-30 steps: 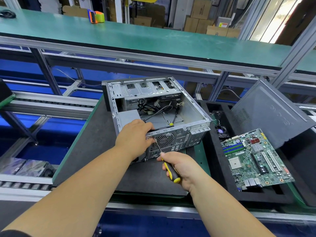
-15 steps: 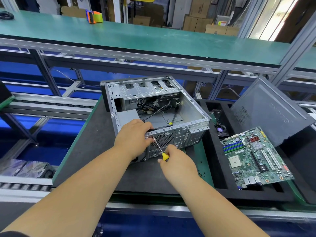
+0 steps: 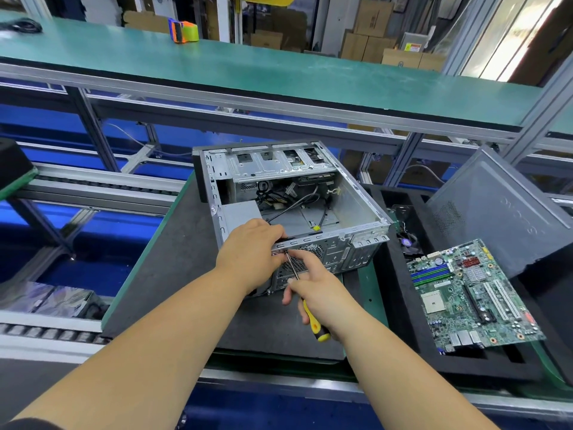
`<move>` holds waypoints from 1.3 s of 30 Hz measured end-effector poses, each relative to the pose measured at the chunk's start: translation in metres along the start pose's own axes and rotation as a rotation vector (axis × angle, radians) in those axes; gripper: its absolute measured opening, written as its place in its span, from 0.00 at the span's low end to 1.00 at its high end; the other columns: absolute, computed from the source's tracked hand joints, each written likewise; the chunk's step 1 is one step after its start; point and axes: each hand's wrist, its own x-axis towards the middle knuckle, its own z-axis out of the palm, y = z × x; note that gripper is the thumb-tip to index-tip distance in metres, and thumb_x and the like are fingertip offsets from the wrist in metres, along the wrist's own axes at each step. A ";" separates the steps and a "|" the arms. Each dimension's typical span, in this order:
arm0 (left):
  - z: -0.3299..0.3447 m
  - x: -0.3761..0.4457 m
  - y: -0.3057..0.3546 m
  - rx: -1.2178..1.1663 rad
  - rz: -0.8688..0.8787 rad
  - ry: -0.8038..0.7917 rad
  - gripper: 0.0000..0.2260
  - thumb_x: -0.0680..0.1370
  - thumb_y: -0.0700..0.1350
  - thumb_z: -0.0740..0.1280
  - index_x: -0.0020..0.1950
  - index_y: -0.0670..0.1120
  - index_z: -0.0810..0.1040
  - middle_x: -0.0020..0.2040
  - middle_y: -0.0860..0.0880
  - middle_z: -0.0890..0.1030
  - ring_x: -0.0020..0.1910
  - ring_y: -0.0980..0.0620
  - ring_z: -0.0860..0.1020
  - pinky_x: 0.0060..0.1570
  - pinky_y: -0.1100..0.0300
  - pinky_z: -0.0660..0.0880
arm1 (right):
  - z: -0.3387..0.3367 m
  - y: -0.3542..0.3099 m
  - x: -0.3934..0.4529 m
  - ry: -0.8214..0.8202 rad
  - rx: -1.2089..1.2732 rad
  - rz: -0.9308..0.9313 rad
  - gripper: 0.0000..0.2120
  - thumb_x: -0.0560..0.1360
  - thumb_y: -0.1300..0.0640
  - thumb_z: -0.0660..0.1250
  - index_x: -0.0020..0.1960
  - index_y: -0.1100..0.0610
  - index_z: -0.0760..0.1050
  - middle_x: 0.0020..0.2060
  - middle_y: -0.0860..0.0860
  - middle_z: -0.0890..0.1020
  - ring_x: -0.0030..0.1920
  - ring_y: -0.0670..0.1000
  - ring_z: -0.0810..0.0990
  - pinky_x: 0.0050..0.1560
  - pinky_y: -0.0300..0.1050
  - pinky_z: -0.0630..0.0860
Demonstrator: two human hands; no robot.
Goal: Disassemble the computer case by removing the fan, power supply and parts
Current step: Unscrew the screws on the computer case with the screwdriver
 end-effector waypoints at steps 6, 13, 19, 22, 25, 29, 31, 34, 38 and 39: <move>0.001 -0.001 -0.002 0.023 0.041 -0.008 0.16 0.73 0.57 0.69 0.59 0.56 0.74 0.56 0.54 0.77 0.60 0.52 0.71 0.55 0.57 0.69 | 0.000 0.000 -0.002 0.081 -0.270 -0.037 0.29 0.77 0.62 0.56 0.70 0.34 0.62 0.35 0.54 0.79 0.27 0.50 0.73 0.32 0.48 0.77; 0.003 -0.001 -0.007 0.031 0.065 -0.059 0.20 0.73 0.53 0.68 0.65 0.55 0.71 0.61 0.55 0.76 0.65 0.53 0.67 0.63 0.57 0.66 | 0.006 -0.004 -0.002 0.191 -1.001 -0.126 0.32 0.79 0.59 0.56 0.78 0.43 0.49 0.51 0.53 0.80 0.49 0.58 0.79 0.39 0.46 0.66; -0.008 -0.013 -0.004 -0.151 0.045 -0.077 0.28 0.75 0.46 0.66 0.75 0.52 0.64 0.71 0.53 0.69 0.72 0.53 0.61 0.71 0.56 0.62 | 0.006 -0.003 -0.001 0.201 -1.040 -0.149 0.33 0.78 0.61 0.56 0.79 0.44 0.49 0.49 0.52 0.80 0.47 0.57 0.78 0.38 0.45 0.66; -0.014 -0.029 0.005 -0.354 0.020 0.217 0.19 0.75 0.42 0.66 0.66 0.52 0.72 0.60 0.57 0.75 0.62 0.57 0.69 0.61 0.62 0.67 | 0.004 -0.003 -0.001 0.205 -0.922 -0.143 0.31 0.79 0.59 0.56 0.78 0.41 0.51 0.43 0.51 0.75 0.41 0.56 0.73 0.38 0.46 0.66; -0.013 -0.045 0.021 -0.519 -0.166 0.289 0.05 0.78 0.46 0.64 0.50 0.57 0.75 0.44 0.60 0.78 0.43 0.60 0.75 0.42 0.67 0.71 | 0.002 0.001 -0.001 0.211 -0.832 -0.154 0.30 0.79 0.58 0.56 0.76 0.39 0.53 0.41 0.51 0.74 0.41 0.56 0.73 0.39 0.47 0.67; -0.003 -0.046 0.040 -0.881 -0.582 0.006 0.07 0.79 0.42 0.63 0.46 0.49 0.80 0.38 0.53 0.84 0.39 0.54 0.82 0.45 0.55 0.78 | 0.002 0.005 -0.001 0.204 -0.789 -0.158 0.29 0.79 0.58 0.57 0.76 0.38 0.54 0.49 0.54 0.81 0.49 0.58 0.78 0.42 0.48 0.70; 0.002 -0.040 0.048 -1.152 -0.801 -0.100 0.07 0.80 0.41 0.63 0.51 0.43 0.81 0.41 0.49 0.85 0.39 0.52 0.82 0.42 0.59 0.78 | 0.000 0.004 -0.001 0.189 -0.757 -0.150 0.29 0.79 0.58 0.57 0.76 0.38 0.55 0.54 0.54 0.81 0.52 0.58 0.79 0.45 0.48 0.72; 0.006 -0.034 0.054 -1.560 -1.057 -0.125 0.08 0.81 0.43 0.63 0.50 0.42 0.81 0.40 0.48 0.85 0.40 0.54 0.81 0.38 0.65 0.76 | -0.003 0.003 -0.003 0.156 -0.683 -0.144 0.29 0.79 0.58 0.56 0.76 0.37 0.56 0.55 0.52 0.81 0.51 0.56 0.79 0.46 0.46 0.71; 0.014 -0.028 0.051 -1.707 -1.125 -0.044 0.07 0.79 0.46 0.67 0.48 0.43 0.81 0.40 0.49 0.85 0.39 0.55 0.82 0.35 0.66 0.78 | -0.005 0.003 -0.004 0.133 -0.631 -0.155 0.29 0.79 0.59 0.57 0.75 0.37 0.57 0.54 0.51 0.81 0.51 0.55 0.79 0.45 0.45 0.71; 0.016 -0.027 0.051 -1.715 -1.137 -0.030 0.07 0.78 0.46 0.68 0.48 0.43 0.81 0.39 0.49 0.86 0.37 0.56 0.83 0.33 0.67 0.78 | -0.005 0.003 -0.004 0.130 -0.632 -0.160 0.29 0.79 0.59 0.58 0.74 0.37 0.57 0.54 0.51 0.81 0.50 0.54 0.78 0.44 0.45 0.70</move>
